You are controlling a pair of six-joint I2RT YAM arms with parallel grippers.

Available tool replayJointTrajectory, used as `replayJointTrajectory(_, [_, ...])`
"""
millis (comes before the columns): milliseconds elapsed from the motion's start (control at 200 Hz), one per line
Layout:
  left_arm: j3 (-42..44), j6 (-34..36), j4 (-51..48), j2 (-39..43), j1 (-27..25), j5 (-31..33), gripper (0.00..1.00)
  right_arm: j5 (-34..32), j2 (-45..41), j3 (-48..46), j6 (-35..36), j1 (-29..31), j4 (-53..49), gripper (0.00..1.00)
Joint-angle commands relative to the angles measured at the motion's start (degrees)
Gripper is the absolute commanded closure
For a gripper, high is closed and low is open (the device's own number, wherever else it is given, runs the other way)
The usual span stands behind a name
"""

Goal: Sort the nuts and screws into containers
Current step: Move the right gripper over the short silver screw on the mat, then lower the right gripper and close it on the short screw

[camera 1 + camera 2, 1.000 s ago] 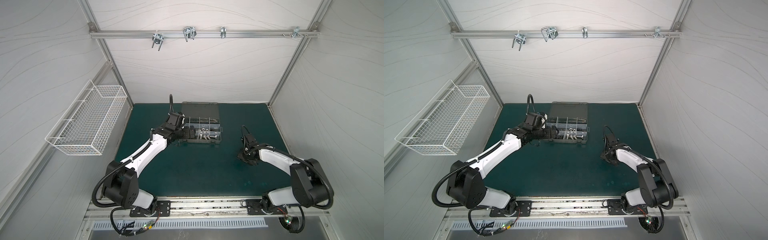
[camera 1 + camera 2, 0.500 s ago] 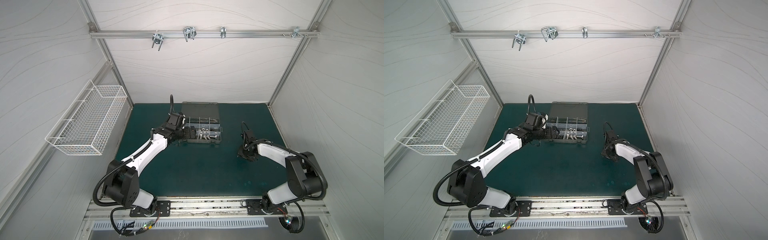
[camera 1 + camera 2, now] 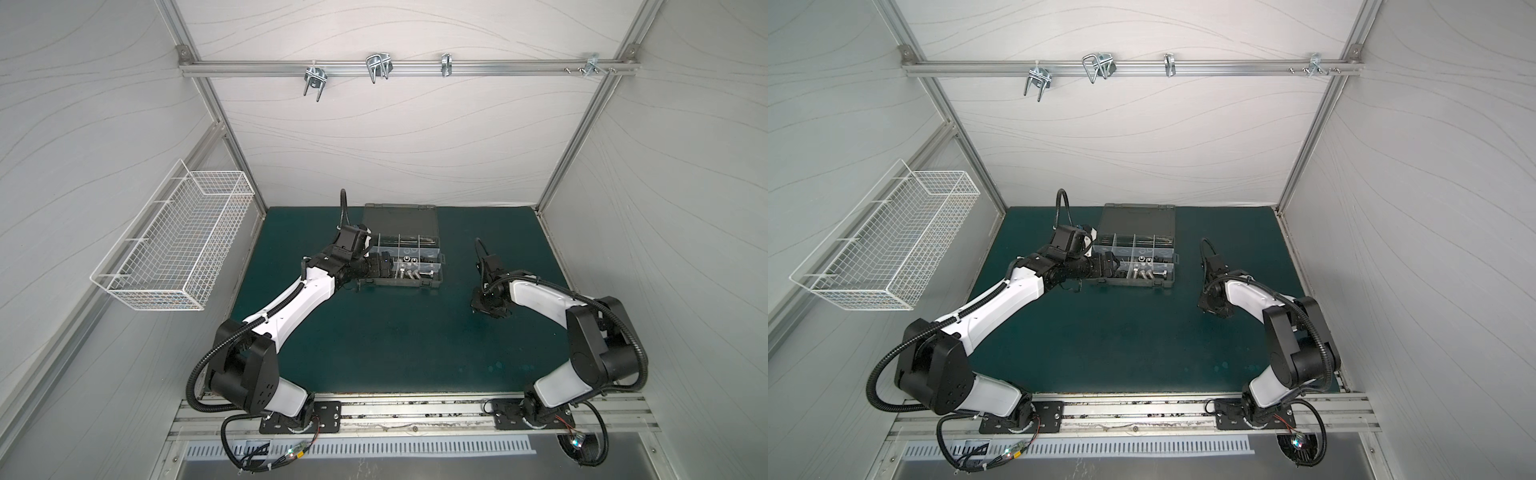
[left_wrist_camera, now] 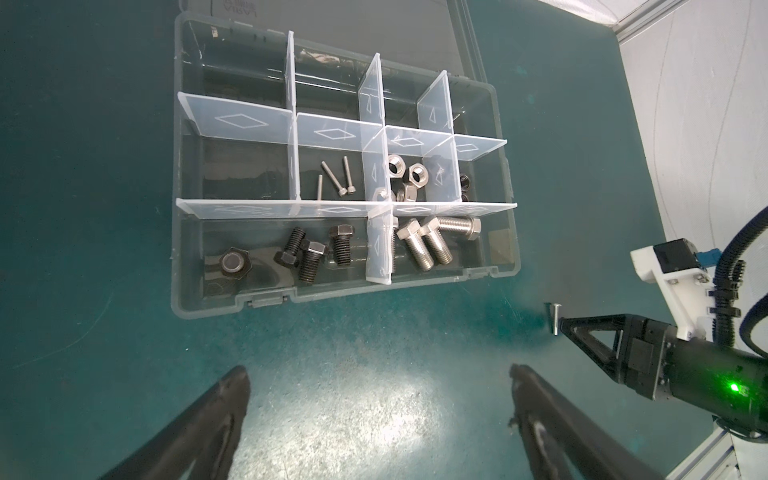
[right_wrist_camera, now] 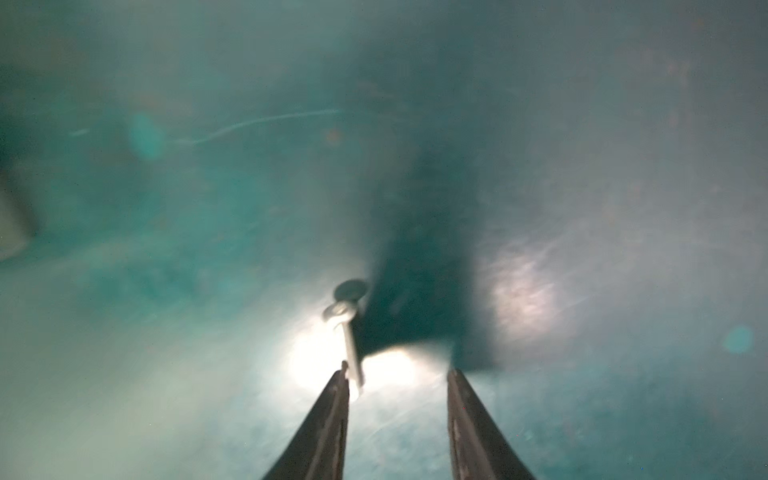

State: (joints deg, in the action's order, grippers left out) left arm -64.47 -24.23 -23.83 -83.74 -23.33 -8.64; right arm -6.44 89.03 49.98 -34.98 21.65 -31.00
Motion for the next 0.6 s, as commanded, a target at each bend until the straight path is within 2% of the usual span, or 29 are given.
replayJointTrajectory(0, [-0.1, -0.2, 1.8, -0.5, 0.1, -0.5, 0.01, -1.0, -1.2, 1.4, 0.0, 1.1, -2.5, 0.58])
replayJointTrajectory(370, [0.3, -0.1, 1.9, -0.5, 0.1, -0.4, 0.01, 1.3, 4.5, 3.0, 2.3, 2.1, 0.8, 0.6])
replayJointTrajectory(595, [0.4, -0.2, 1.8, -0.4, 0.1, -0.5, 0.01, 1.2, 2.7, 4.2, 5.1, 3.0, -0.4, 0.6])
